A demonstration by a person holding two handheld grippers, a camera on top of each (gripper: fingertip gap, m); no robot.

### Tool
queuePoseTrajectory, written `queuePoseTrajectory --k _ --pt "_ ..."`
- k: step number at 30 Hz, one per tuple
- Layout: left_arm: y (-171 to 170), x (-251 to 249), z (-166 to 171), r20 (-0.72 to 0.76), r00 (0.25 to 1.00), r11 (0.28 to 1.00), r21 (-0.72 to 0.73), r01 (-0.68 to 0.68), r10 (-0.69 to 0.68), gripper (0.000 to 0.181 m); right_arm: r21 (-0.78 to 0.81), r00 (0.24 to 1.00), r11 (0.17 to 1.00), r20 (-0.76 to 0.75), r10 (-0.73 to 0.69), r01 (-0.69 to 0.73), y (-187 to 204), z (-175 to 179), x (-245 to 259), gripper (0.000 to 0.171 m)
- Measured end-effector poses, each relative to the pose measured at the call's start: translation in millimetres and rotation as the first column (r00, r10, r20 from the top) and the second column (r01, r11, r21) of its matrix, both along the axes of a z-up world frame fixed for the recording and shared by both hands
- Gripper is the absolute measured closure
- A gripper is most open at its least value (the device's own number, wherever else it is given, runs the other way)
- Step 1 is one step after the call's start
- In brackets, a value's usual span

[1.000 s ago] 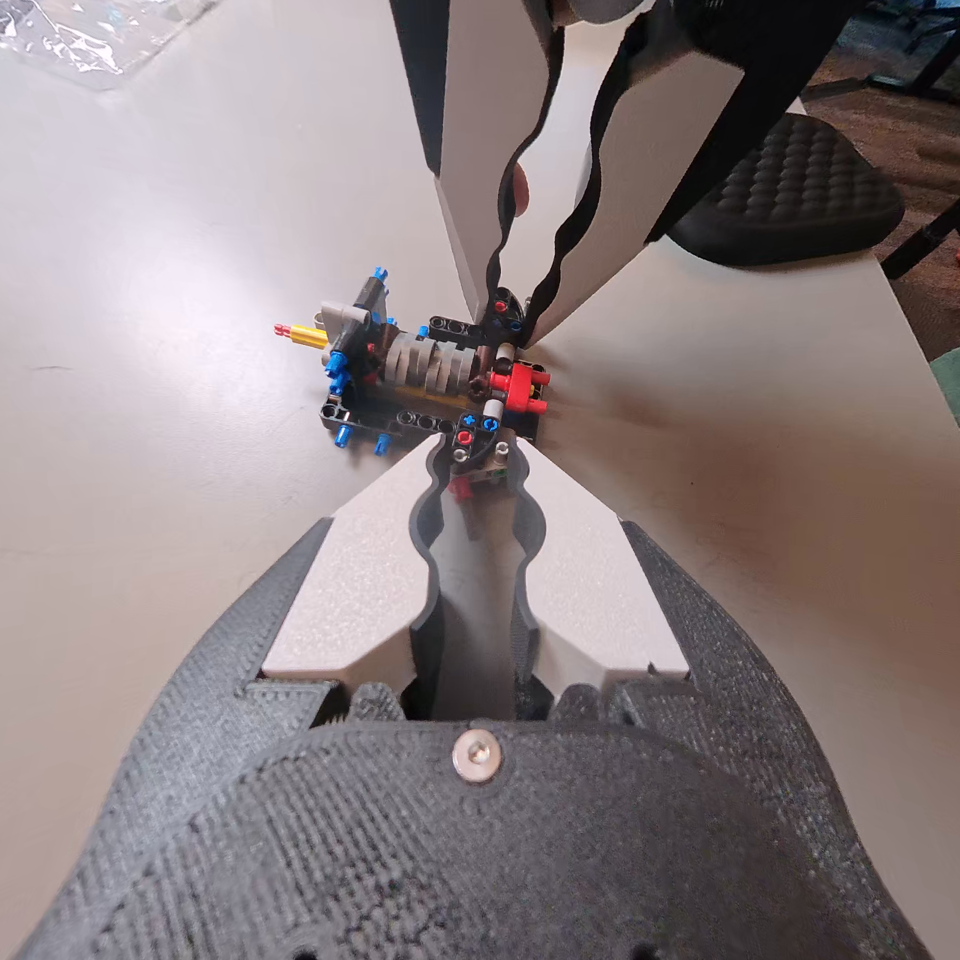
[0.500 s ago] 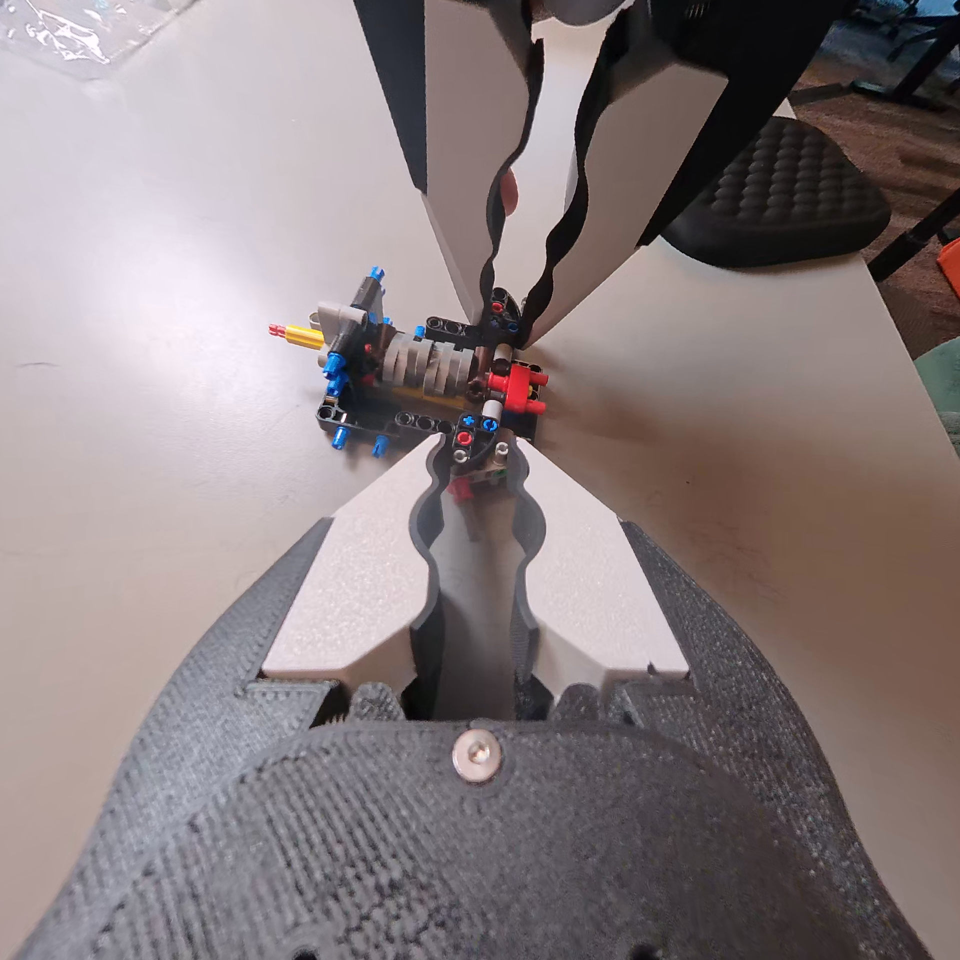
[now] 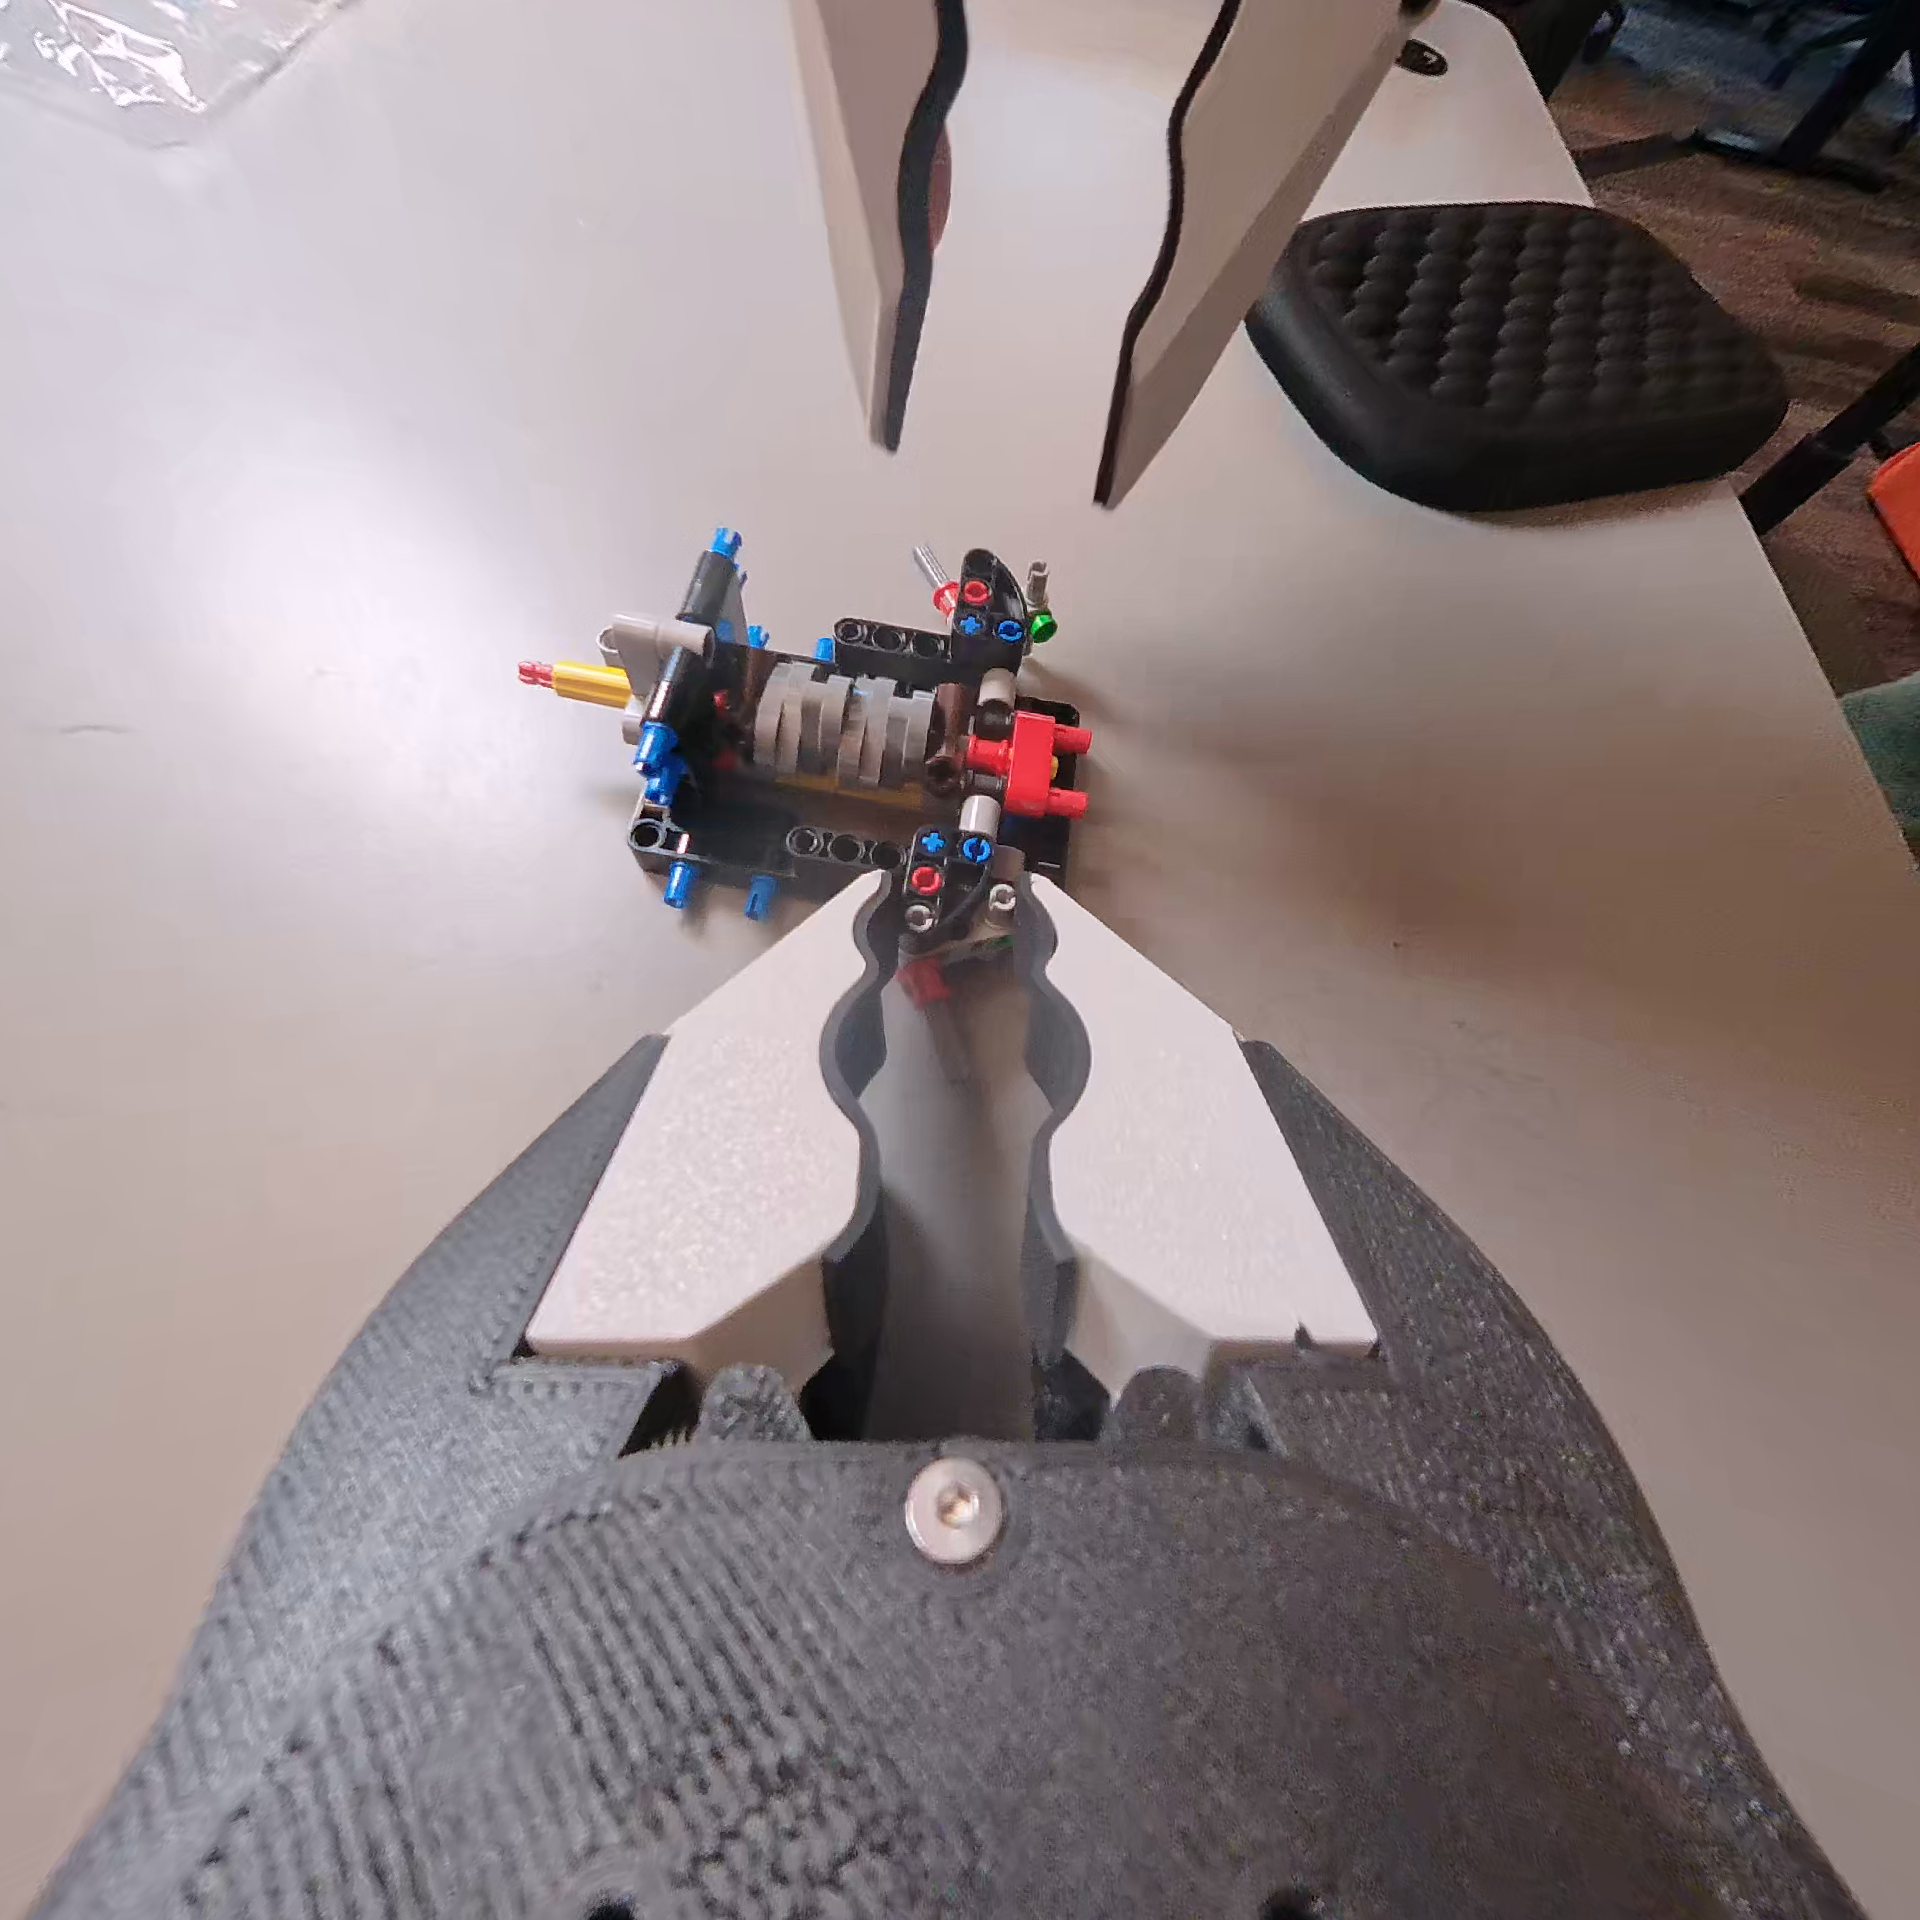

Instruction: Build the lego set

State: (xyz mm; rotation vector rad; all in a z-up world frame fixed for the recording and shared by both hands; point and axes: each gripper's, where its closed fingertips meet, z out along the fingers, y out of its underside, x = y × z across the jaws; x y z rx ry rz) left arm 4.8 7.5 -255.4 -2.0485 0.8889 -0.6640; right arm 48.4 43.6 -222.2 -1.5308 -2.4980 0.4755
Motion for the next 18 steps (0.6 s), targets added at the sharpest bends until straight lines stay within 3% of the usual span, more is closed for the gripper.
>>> queuePoseTrajectory --k 7,13,18 --pt "2.7 -4.4 0.0 -0.001 1.000 1.000 0.002 0.004 -0.004 0.161 0.003 0.972 0.996 -0.220 -0.087 0.089 7.2 -25.6 20.2 0.136" --pt "5.3 -5.3 0.0 0.018 1.000 1.000 -0.020 0.001 -0.001 0.161 -0.087 0.906 0.967 -0.338 -0.256 0.241 2.7 -37.4 8.1 0.131" --pt "7.7 -7.4 -0.1 0.025 1.000 0.999 -0.029 -0.018 0.019 0.161 -0.026 0.885 0.965 -0.394 -0.249 0.260 3.5 -41.8 2.7 0.140"
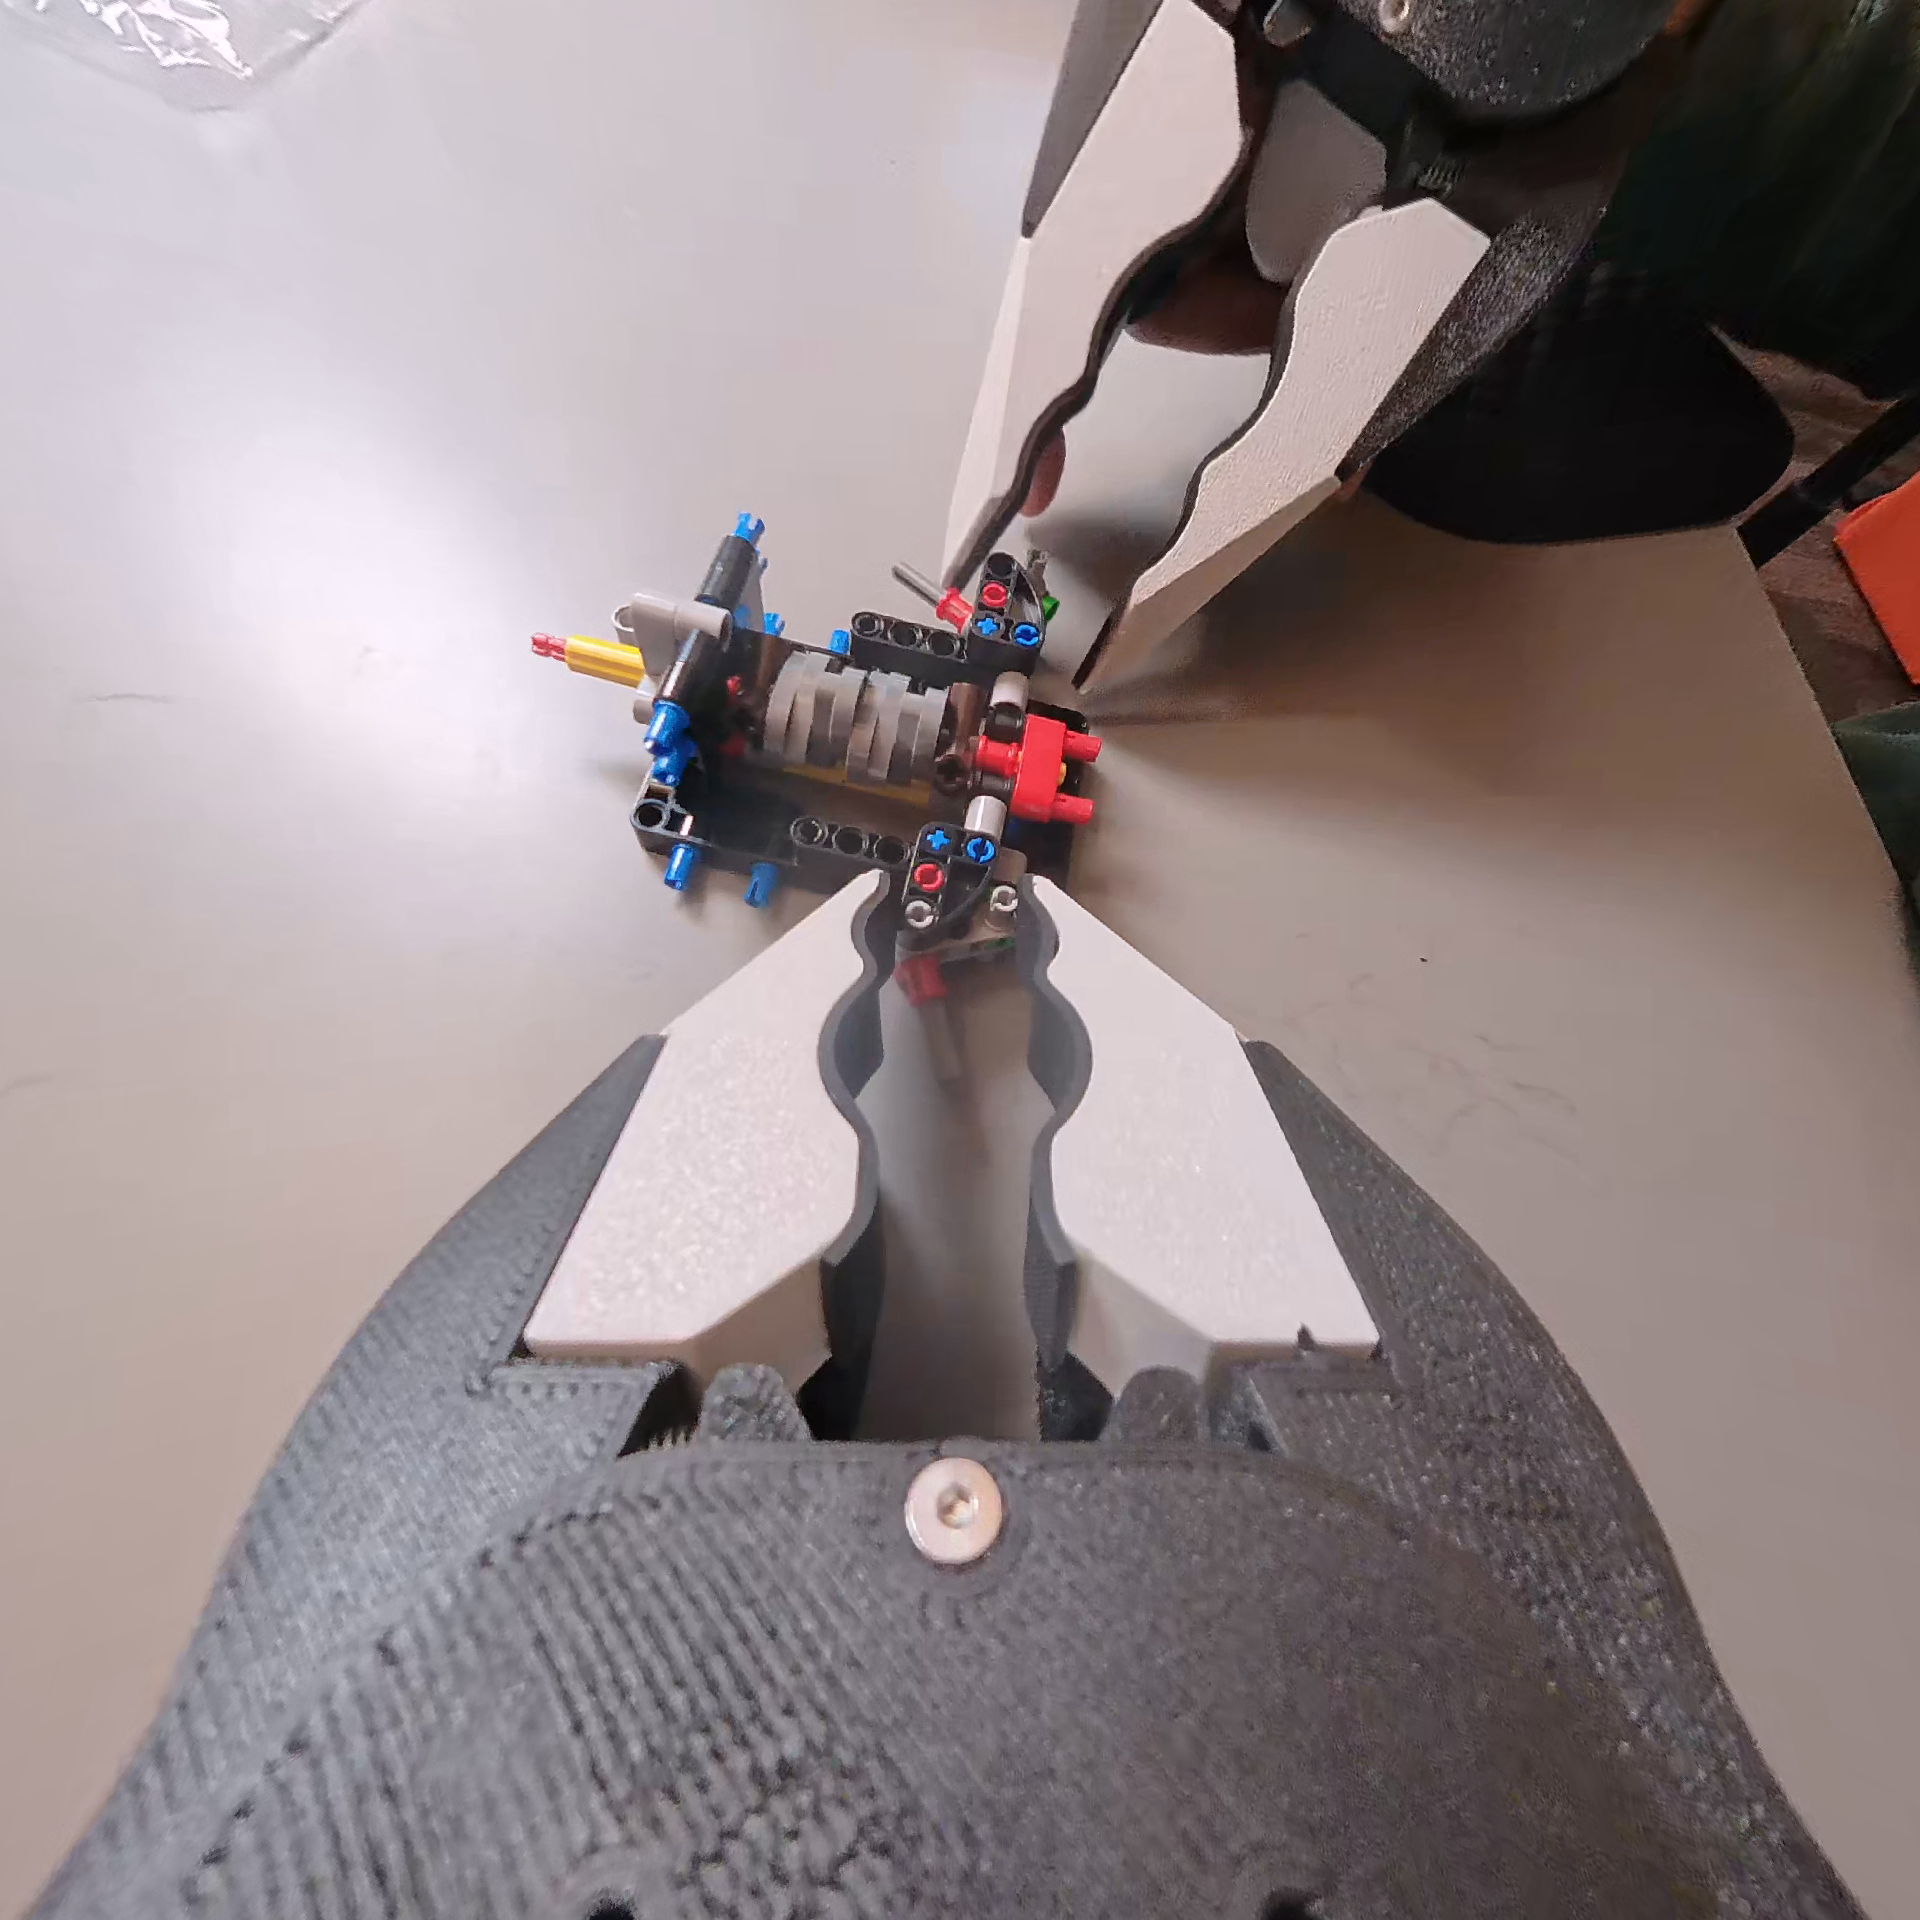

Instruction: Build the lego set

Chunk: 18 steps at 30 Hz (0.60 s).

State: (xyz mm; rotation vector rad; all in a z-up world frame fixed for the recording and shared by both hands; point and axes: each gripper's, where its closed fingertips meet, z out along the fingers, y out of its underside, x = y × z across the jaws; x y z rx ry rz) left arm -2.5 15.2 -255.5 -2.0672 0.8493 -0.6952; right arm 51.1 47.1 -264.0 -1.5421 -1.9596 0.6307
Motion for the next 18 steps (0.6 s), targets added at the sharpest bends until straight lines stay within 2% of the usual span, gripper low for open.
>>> queuePoseTrajectory --k 9,18 --pt "3.8 -4.4 0.2 0.001 1.000 1.000 0.000 -0.030 0.030 0.160 0.030 0.997 0.998 -0.058 0.050 -0.049 16.2 0.1 1.9 0.161" --pt "8.1 -11.3 2.6 0.006 0.997 0.997 0.013 -0.074 0.074 0.153 0.000 0.982 0.989 -0.120 0.144 -0.145 10.6 7.4 -2.3 0.157"
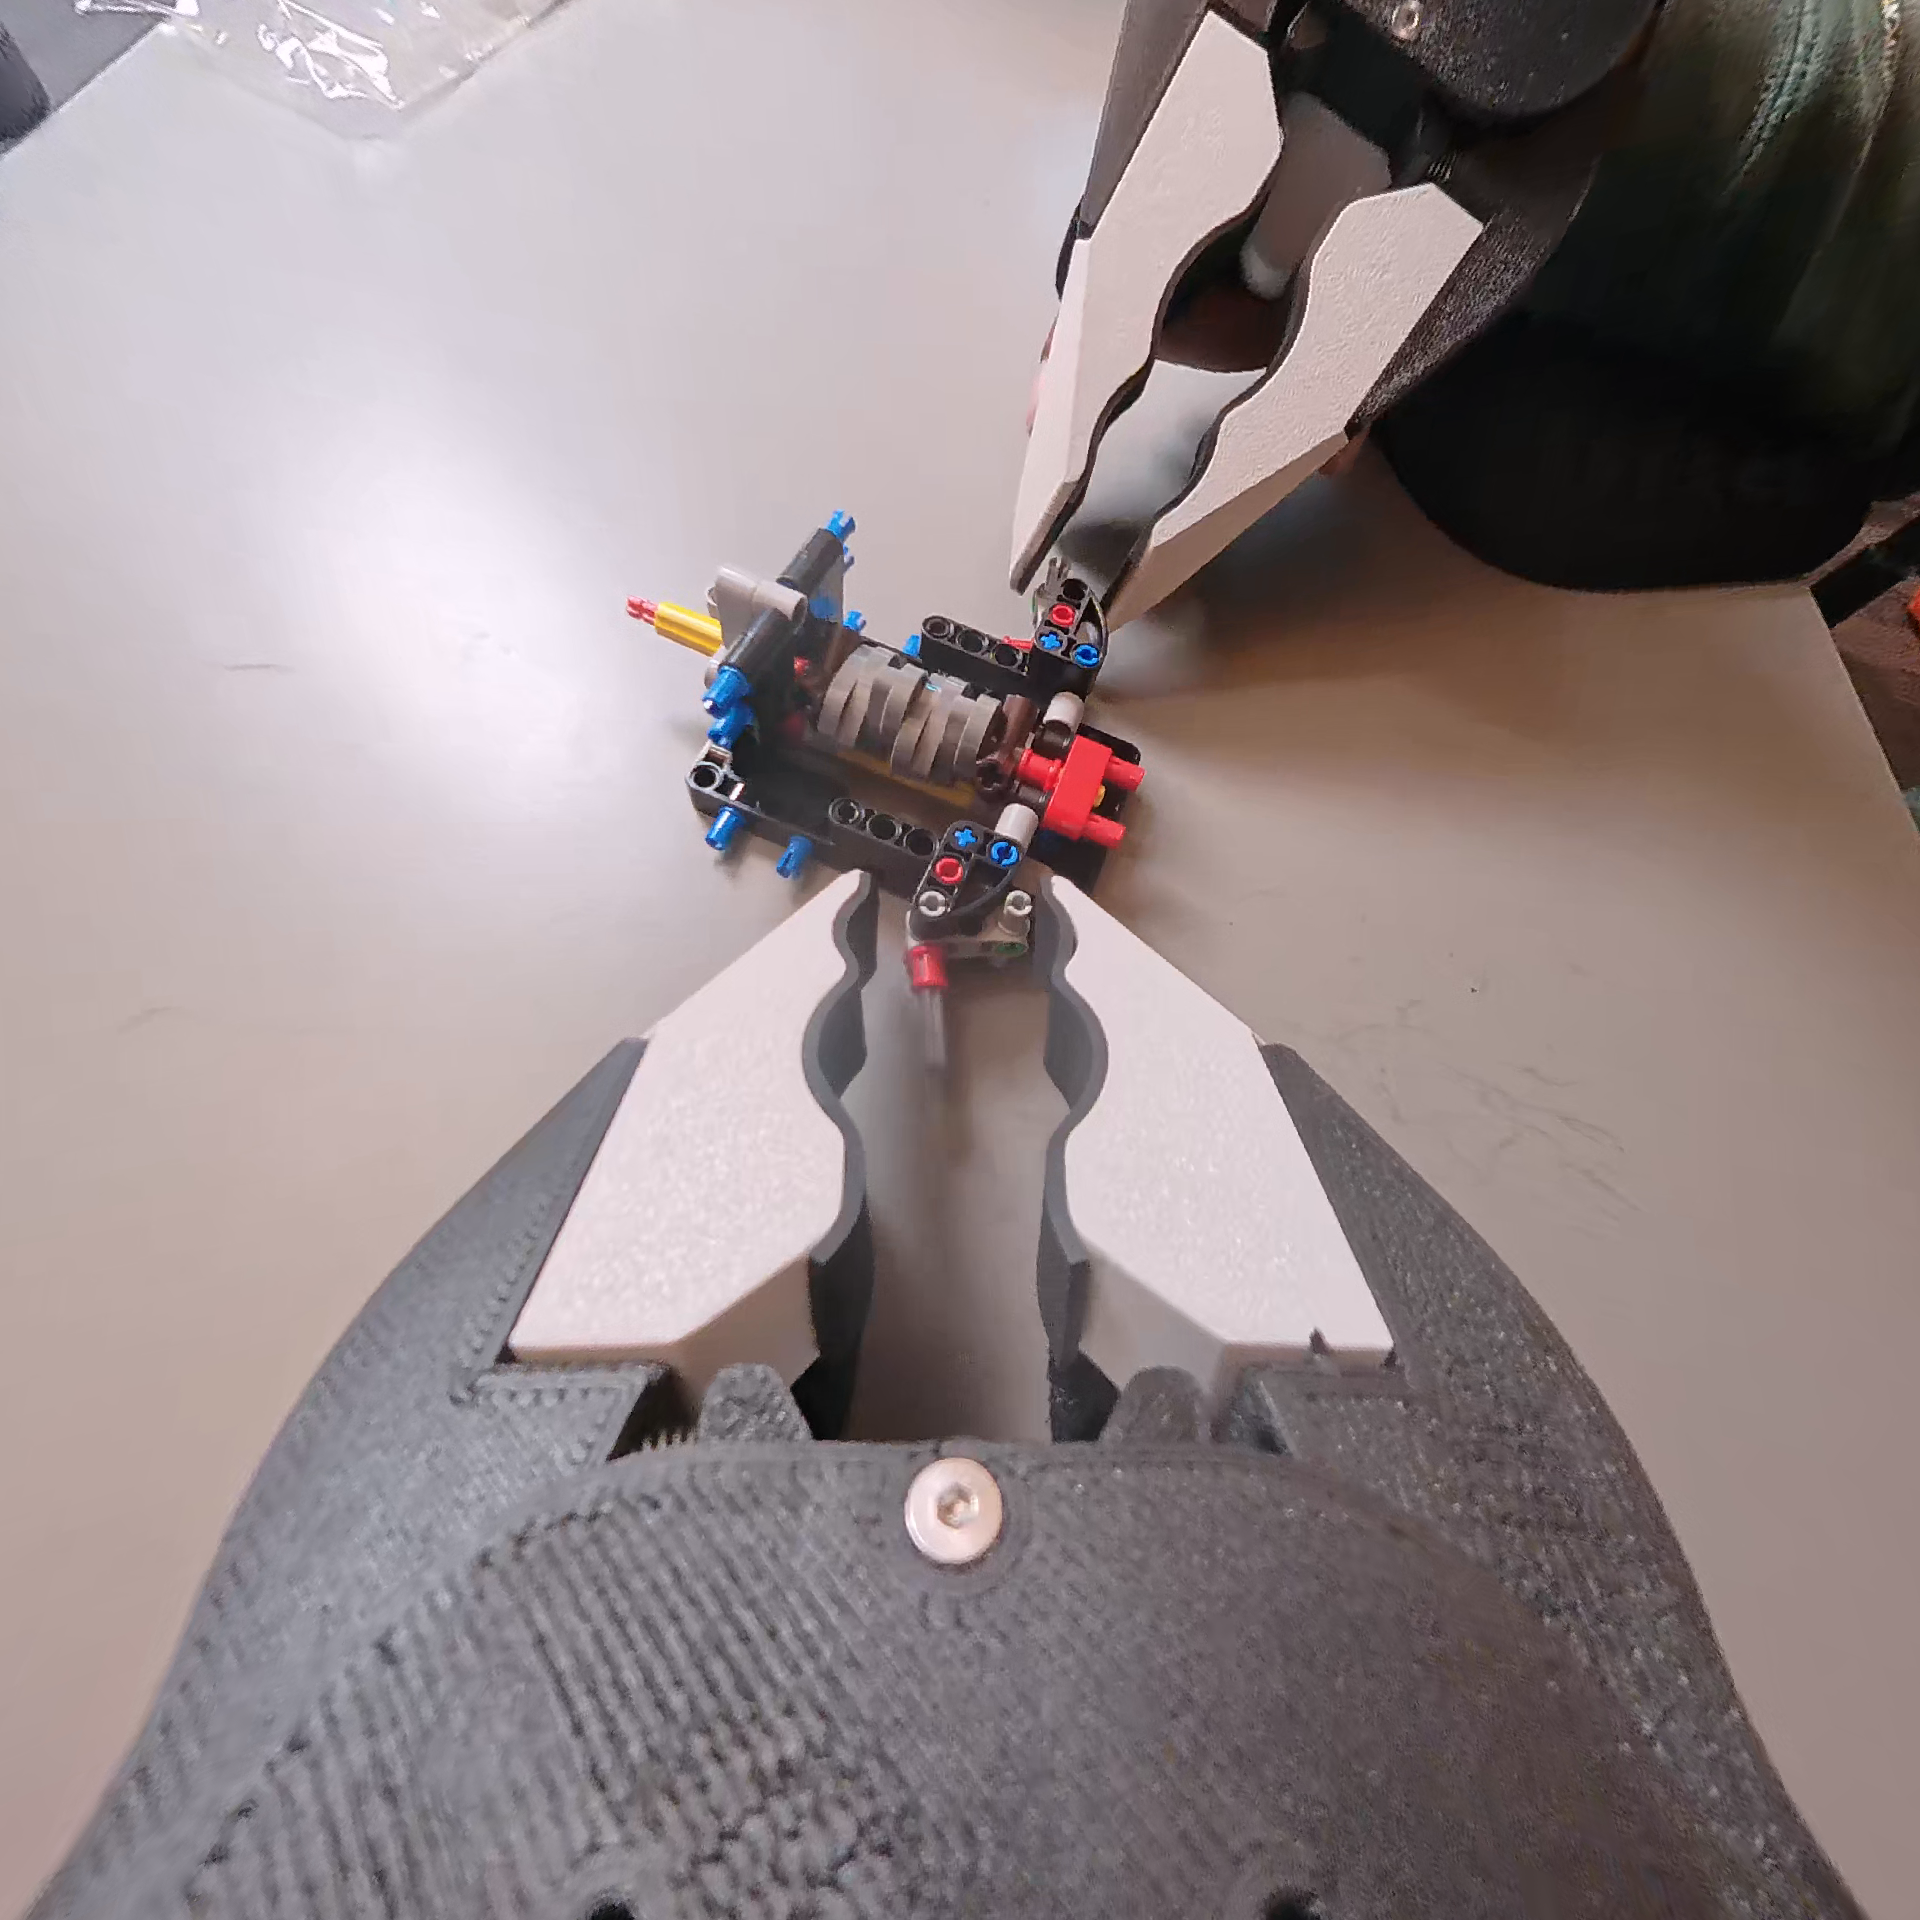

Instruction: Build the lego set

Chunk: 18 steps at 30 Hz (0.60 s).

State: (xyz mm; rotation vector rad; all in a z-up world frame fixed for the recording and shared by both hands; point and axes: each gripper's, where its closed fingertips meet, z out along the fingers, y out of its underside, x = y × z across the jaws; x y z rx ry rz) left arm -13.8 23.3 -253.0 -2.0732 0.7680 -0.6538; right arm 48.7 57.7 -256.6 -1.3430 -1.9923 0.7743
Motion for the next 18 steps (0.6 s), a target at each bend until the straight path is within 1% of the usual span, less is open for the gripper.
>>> queuePoseTrajectory --k 3,5,8,15,18 --pt "1.8 -1.1 4.9 -0.014 1.000 0.999 0.031 -0.016 0.017 0.151 0.010 1.000 1.000 0.005 0.016 -0.016 -0.9 -2.9 -1.6 0.157" --pt "3.5 0.8 9.0 -0.023 0.999 0.998 0.055 -0.022 0.024 0.150 0.016 1.000 1.000 0.011 0.020 -0.020 -1.4 -4.9 -1.7 0.161" --pt "2.6 5.4 3.9 -0.072 0.997 0.999 0.052 -0.009 0.012 0.149 0.030 1.000 0.999 0.007 0.022 -0.022 -3.0 -4.6 -1.2 0.161" --pt "0.1 10.5 -0.1 -0.079 0.997 0.998 0.065 0.007 -0.001 0.161 0.039 1.000 0.999 -0.009 0.004 -0.004 -4.9 -4.7 -0.1 0.161" --pt "-3.3 11.3 0.1 -0.064 0.998 0.997 0.065 0.029 -0.025 0.162 0.023 1.000 1.000 -0.007 -0.011 0.011 -6.6 -4.5 0.2 0.161"
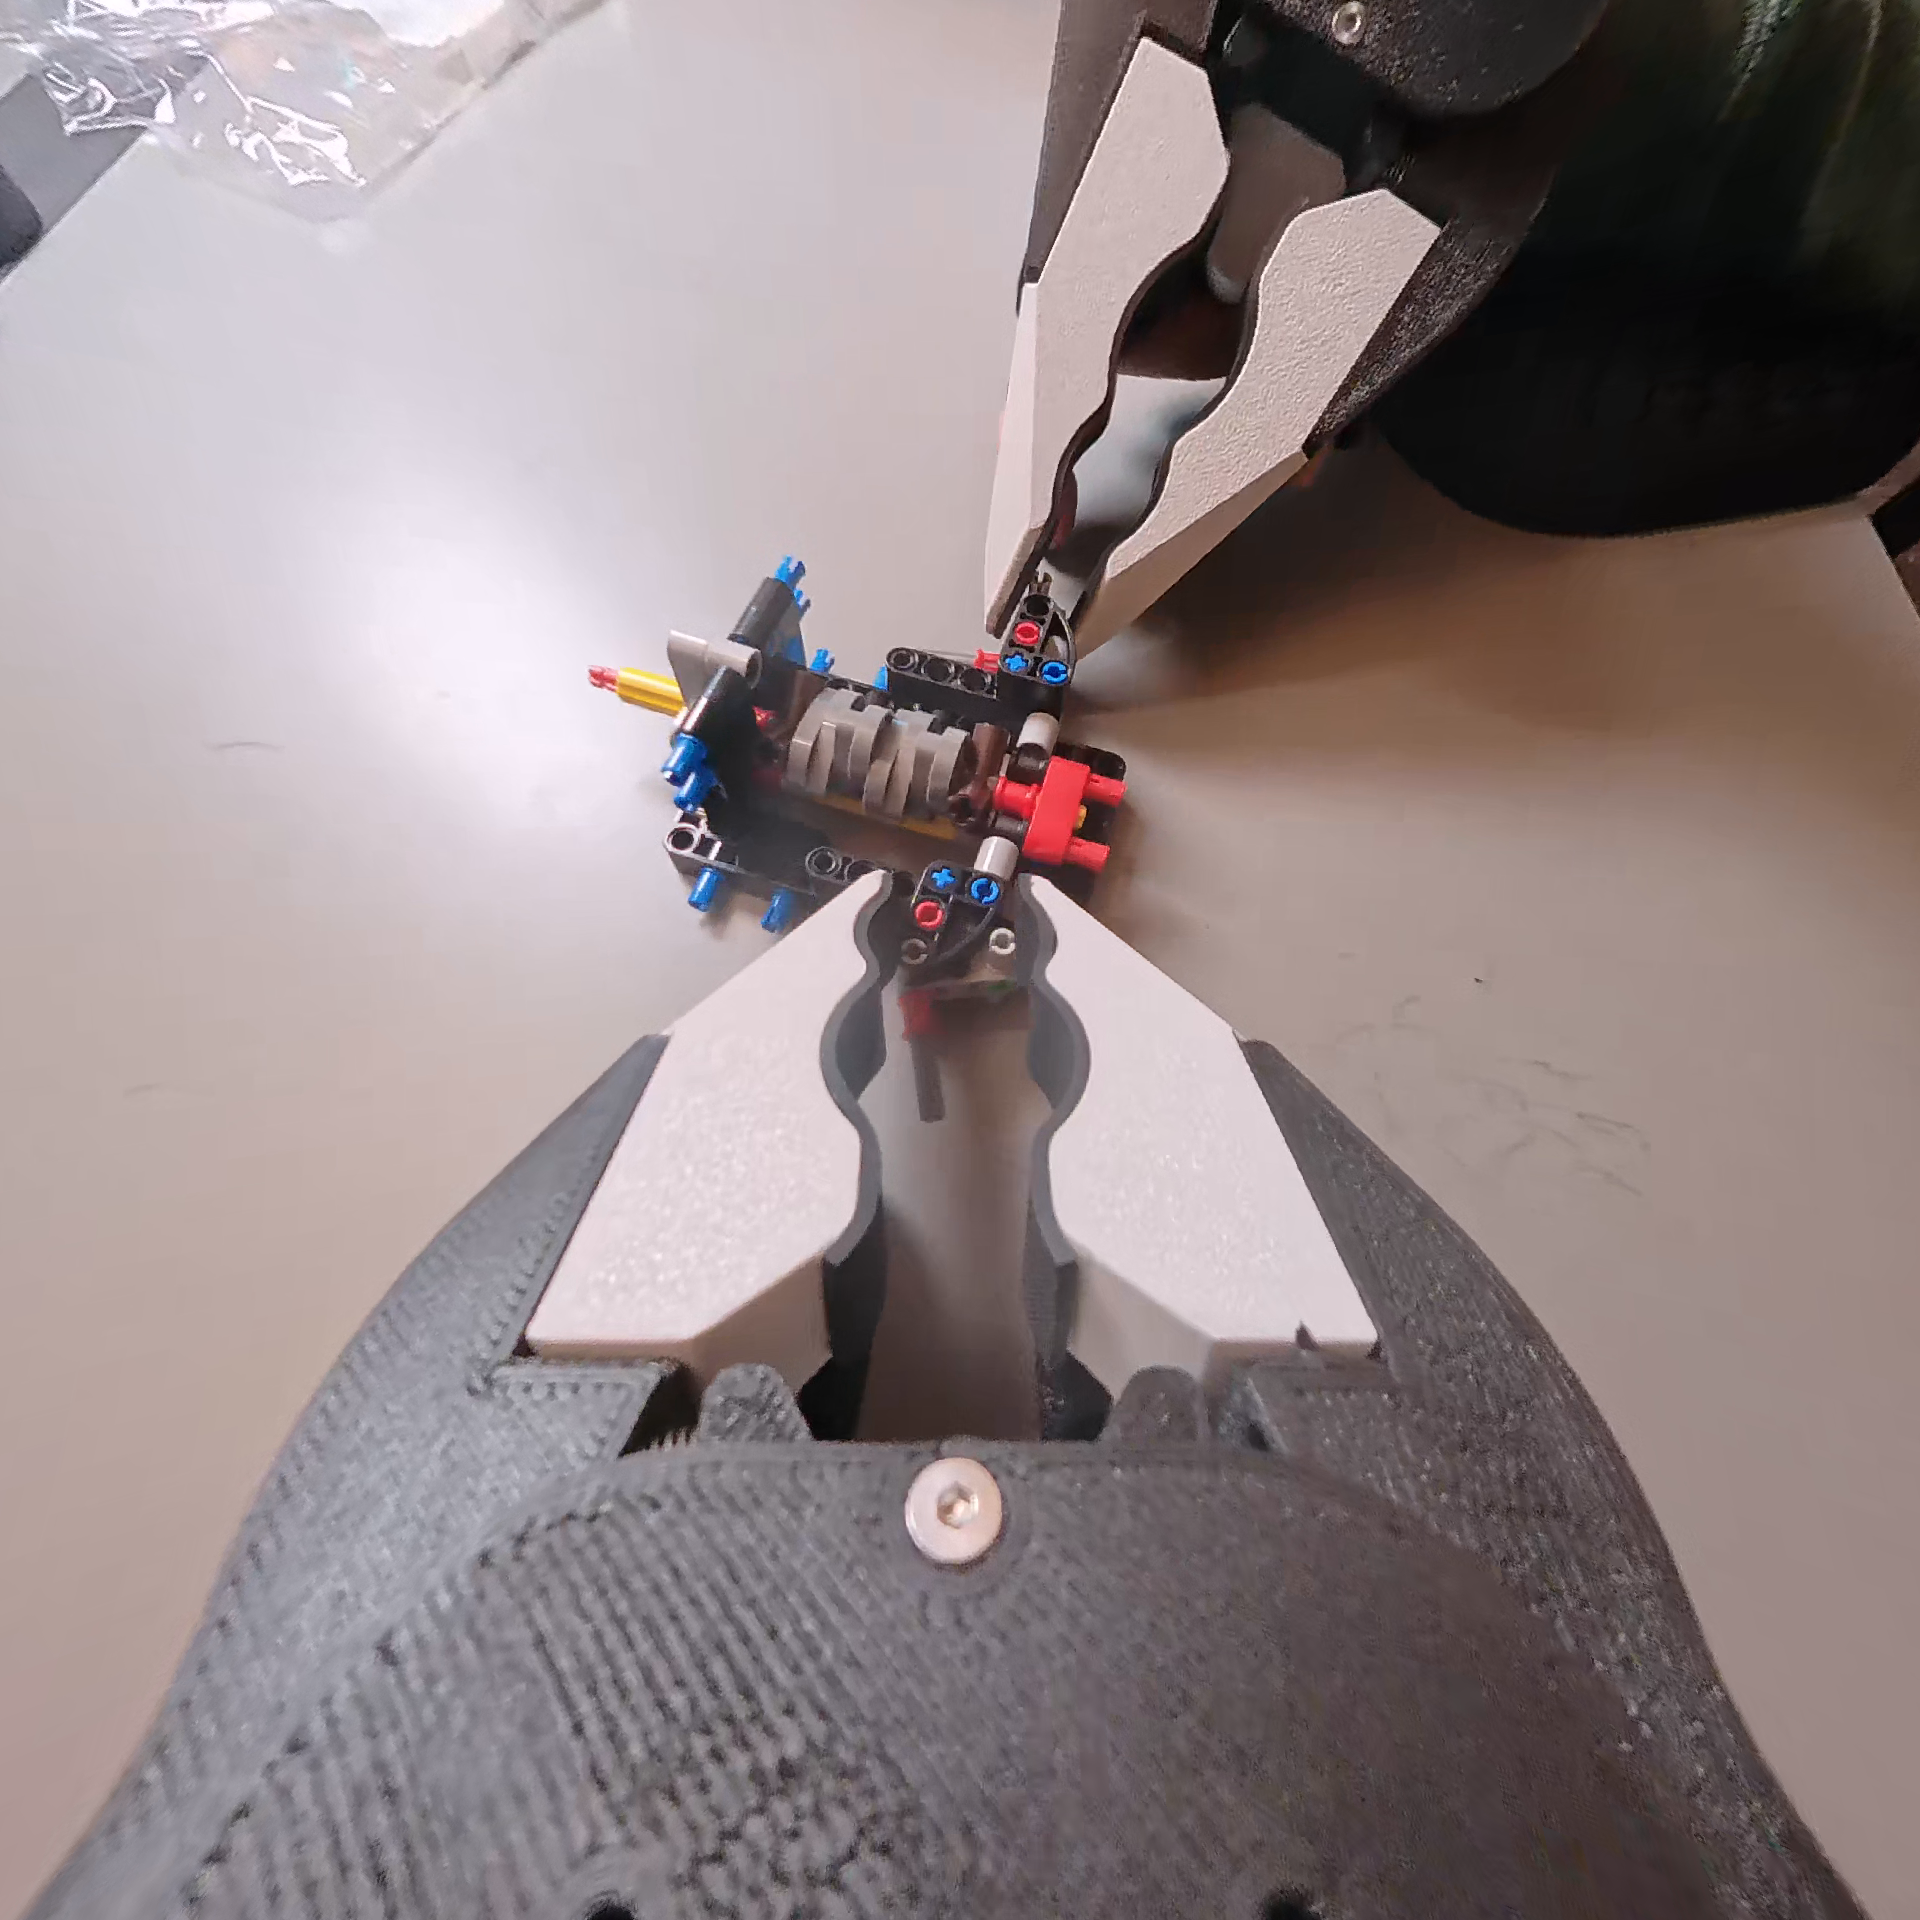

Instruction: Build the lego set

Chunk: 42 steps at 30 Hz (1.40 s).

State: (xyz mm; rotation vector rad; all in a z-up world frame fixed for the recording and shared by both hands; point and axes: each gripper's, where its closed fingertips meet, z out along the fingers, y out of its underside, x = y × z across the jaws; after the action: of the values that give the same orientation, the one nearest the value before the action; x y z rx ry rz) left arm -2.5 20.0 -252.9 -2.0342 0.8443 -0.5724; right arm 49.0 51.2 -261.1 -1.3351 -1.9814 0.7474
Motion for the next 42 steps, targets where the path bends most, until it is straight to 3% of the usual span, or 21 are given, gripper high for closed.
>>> queuePoseTrajectory --k 9,25,31,42 --pt "-20.4 7.0 0.2 0.006 0.996 0.996 -0.019 0.091 -0.091 0.162 -0.046 1.000 0.999 -0.008 0.025 -0.026 -11.4 1.0 1.9 0.162" --pt "-30.6 15.7 0.5 0.003 0.994 0.993 -0.043 0.106 -0.106 0.168 -0.080 0.996 0.992 -0.025 0.091 -0.093 -19.7 4.1 8.8 0.157" --pt "-29.9 17.5 0.6 -0.006 0.994 0.994 -0.030 0.106 -0.106 0.168 -0.141 0.988 0.981 -0.099 0.123 -0.136 -19.2 27.3 10.5 0.151" --pt "-30.2 20.2 -0.5 -0.026 0.994 0.994 -0.017 0.104 -0.105 0.168 -0.015 0.954 0.961 0.123 0.274 -0.275 -33.4 18.4 -2.6 0.152"
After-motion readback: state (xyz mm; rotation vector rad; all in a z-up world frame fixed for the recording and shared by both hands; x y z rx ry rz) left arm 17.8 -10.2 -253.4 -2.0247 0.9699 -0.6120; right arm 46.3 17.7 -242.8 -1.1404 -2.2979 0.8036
